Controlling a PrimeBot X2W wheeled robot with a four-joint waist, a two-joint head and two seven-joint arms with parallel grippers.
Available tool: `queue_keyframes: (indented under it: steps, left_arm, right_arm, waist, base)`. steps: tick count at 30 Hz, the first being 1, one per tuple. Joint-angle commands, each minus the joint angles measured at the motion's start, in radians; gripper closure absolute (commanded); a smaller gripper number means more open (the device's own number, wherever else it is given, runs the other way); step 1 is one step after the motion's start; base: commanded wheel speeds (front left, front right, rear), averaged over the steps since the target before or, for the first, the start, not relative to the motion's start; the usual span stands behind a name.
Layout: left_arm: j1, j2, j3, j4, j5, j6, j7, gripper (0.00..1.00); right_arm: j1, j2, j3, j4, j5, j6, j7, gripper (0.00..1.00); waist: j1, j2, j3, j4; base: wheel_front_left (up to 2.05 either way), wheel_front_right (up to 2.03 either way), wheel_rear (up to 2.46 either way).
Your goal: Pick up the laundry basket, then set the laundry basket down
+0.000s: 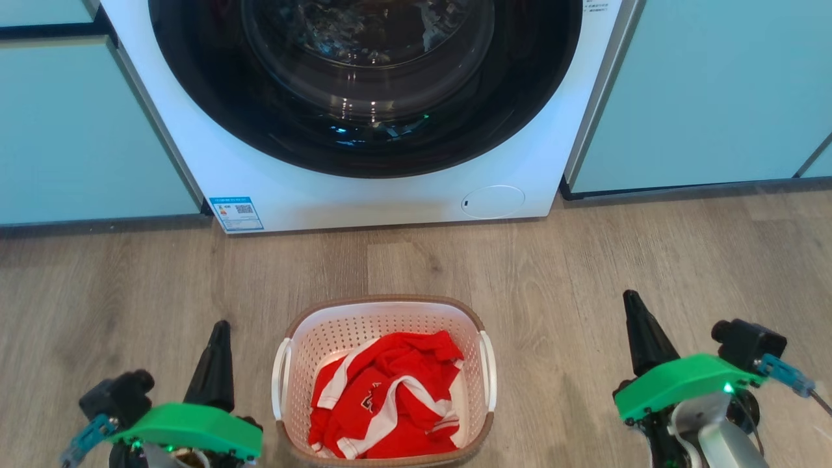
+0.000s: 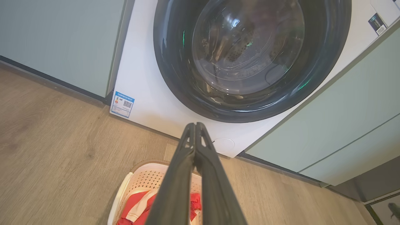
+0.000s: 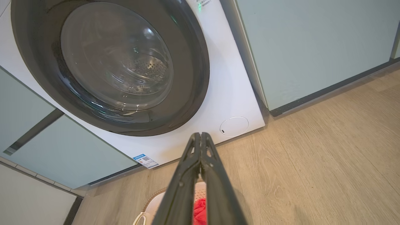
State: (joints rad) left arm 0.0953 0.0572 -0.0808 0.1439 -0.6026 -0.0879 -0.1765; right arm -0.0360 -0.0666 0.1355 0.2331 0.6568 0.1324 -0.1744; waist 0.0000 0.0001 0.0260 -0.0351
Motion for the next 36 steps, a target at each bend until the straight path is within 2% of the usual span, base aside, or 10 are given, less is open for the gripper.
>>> queue_keyframes:
  steps: [1,36]
  left_arm:
    - [-0.057,0.013,0.025,-0.028,-0.025,-0.005,0.003,1.0]
    - [-0.112,0.018,0.072,0.02,-0.418,-0.02,0.099,1.0]
  right_arm:
    - [-0.046,-0.01,-0.004,-0.029,0.025,0.0,0.003,1.0]
    - [-0.054,-0.015,-0.077,-0.014,0.4,-0.001,0.096,1.0]
  waist:
    - [0.0,-0.0001,0.0,0.0]
    - [0.0,-0.0001,-0.009,0.014]
  base:
    - [0.0,0.0,0.0]
    - [0.0,0.0,0.0]
